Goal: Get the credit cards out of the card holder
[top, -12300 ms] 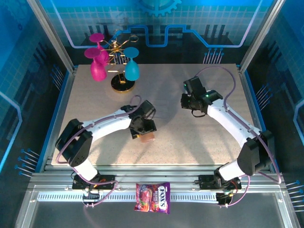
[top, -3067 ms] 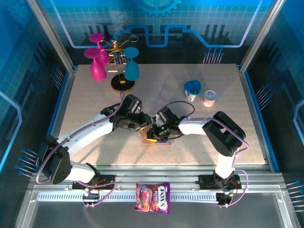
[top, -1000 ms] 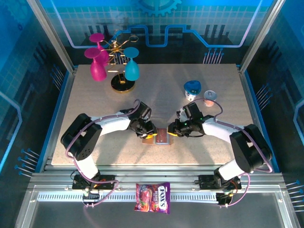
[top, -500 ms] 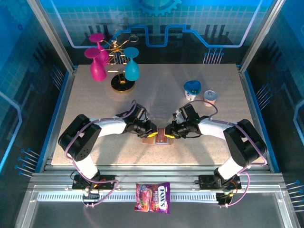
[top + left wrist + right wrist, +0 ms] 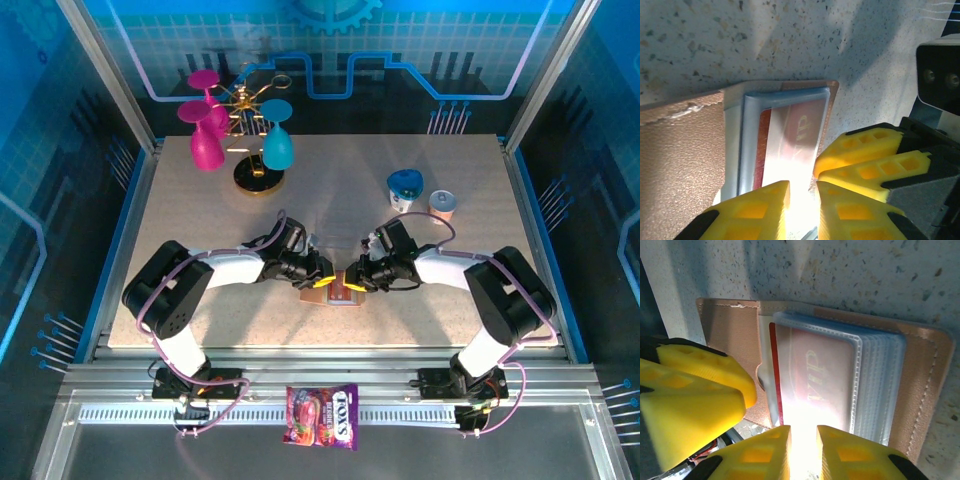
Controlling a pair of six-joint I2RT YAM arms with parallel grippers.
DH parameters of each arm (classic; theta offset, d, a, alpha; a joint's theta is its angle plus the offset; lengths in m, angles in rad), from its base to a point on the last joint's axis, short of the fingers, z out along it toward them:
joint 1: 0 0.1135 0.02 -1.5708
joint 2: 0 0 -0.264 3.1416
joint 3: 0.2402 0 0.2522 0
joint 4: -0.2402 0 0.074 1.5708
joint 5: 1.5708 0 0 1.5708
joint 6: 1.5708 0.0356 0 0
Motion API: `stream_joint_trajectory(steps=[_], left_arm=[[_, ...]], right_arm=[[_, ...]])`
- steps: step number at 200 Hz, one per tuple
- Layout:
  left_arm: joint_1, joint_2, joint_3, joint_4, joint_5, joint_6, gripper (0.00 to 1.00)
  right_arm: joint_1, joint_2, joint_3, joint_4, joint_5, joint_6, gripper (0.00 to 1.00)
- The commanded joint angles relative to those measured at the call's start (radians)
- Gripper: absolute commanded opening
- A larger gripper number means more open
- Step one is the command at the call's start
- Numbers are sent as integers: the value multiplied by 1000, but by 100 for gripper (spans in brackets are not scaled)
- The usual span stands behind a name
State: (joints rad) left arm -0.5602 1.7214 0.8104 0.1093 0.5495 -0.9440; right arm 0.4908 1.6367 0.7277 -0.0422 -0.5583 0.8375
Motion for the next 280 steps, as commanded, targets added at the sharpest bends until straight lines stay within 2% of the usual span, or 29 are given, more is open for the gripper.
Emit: stream_joint_trajectory(steps=[1, 206, 235, 280], left_arm=[[7, 20, -6, 15, 43, 1, 21], [5, 52, 45, -124, 13, 65, 25], [6, 57, 55, -136, 12, 71, 25], [6, 60, 58, -141, 10, 69, 25]], right_arm=[[11, 14, 18, 9, -16, 6, 22], [10, 15, 22, -5, -2, 3, 30], [10, 24, 24, 17, -15, 9, 23], [9, 55, 32, -8, -2, -3, 26]])
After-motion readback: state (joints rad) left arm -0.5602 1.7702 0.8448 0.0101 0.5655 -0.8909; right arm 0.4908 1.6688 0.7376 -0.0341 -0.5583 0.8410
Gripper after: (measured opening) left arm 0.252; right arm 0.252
